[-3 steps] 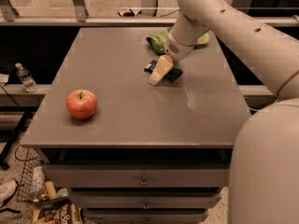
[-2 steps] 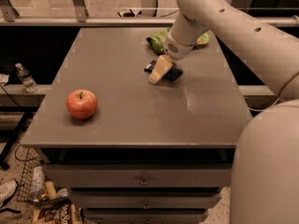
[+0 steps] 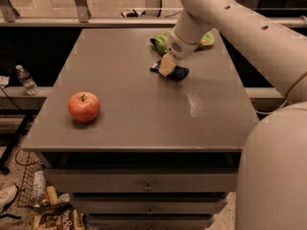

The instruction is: Move rxbar blueberry near apple

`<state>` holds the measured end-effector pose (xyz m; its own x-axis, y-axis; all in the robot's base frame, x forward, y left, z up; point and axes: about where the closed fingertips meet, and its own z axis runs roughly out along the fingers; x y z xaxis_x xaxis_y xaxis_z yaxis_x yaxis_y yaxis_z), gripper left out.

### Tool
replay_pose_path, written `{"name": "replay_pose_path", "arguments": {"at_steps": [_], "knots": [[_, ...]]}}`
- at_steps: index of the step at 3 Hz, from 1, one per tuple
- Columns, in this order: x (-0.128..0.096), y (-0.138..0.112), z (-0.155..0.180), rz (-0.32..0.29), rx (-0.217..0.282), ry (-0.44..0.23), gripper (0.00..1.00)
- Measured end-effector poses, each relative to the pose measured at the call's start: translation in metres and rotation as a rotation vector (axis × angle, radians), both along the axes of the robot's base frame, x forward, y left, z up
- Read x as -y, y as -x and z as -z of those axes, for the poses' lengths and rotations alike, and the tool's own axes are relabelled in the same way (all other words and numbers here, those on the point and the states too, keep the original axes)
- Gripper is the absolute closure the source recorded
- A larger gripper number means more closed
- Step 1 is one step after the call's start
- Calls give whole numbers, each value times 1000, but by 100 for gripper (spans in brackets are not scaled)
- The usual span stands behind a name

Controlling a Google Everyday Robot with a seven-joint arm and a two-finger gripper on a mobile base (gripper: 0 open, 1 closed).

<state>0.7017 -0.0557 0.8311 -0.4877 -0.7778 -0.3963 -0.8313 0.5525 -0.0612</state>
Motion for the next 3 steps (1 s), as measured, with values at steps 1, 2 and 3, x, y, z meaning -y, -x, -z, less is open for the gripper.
{"name": "replay_pose_path", "arguments": {"at_steps": [1, 2, 3], "knots": [[-2, 8, -29, -25, 75, -34, 100], [-6, 31, -73, -103, 171, -81, 100], [-23, 71, -100, -250, 201, -135, 100]]}}
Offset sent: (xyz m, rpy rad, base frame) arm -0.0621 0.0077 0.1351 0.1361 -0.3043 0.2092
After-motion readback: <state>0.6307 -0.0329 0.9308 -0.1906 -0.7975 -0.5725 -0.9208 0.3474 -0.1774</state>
